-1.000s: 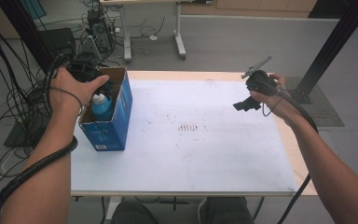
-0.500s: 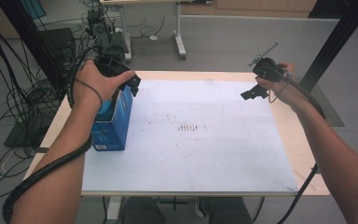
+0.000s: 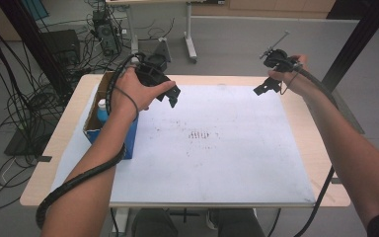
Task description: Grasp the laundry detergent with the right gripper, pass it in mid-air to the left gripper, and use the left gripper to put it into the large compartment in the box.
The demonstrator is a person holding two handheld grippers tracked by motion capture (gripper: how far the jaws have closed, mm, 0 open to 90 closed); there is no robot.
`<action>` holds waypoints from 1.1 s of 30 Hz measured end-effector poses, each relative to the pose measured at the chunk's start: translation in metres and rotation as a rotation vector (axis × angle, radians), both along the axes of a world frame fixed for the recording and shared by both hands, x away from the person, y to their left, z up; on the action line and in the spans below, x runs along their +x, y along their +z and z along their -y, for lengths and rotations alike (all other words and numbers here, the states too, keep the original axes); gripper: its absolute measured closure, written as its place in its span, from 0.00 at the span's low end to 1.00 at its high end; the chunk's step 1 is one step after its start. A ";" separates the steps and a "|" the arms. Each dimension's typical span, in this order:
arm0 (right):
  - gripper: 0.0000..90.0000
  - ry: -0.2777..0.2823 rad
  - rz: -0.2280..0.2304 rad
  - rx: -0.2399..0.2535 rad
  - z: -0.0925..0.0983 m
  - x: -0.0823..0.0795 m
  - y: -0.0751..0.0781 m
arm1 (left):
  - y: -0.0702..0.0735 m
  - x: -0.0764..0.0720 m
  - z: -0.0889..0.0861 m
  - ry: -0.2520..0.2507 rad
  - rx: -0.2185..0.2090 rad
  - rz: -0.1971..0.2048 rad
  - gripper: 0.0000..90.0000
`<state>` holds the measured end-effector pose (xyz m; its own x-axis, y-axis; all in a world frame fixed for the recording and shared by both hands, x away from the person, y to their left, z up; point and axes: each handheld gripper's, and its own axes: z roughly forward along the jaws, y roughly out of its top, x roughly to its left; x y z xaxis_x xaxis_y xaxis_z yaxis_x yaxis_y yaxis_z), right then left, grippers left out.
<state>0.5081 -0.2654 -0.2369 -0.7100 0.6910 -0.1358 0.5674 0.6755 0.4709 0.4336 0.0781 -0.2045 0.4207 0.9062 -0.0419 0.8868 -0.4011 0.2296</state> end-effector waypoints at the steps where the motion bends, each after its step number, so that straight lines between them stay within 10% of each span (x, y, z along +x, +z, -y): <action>1: 0.07 0.000 -0.001 0.000 0.000 0.001 0.000 | -0.001 0.000 0.003 -0.006 -0.005 -0.005 0.11; 33: 0.07 0.006 -0.033 -0.032 0.003 0.008 -0.003 | -0.009 0.002 0.023 -0.046 -0.014 -0.030 0.11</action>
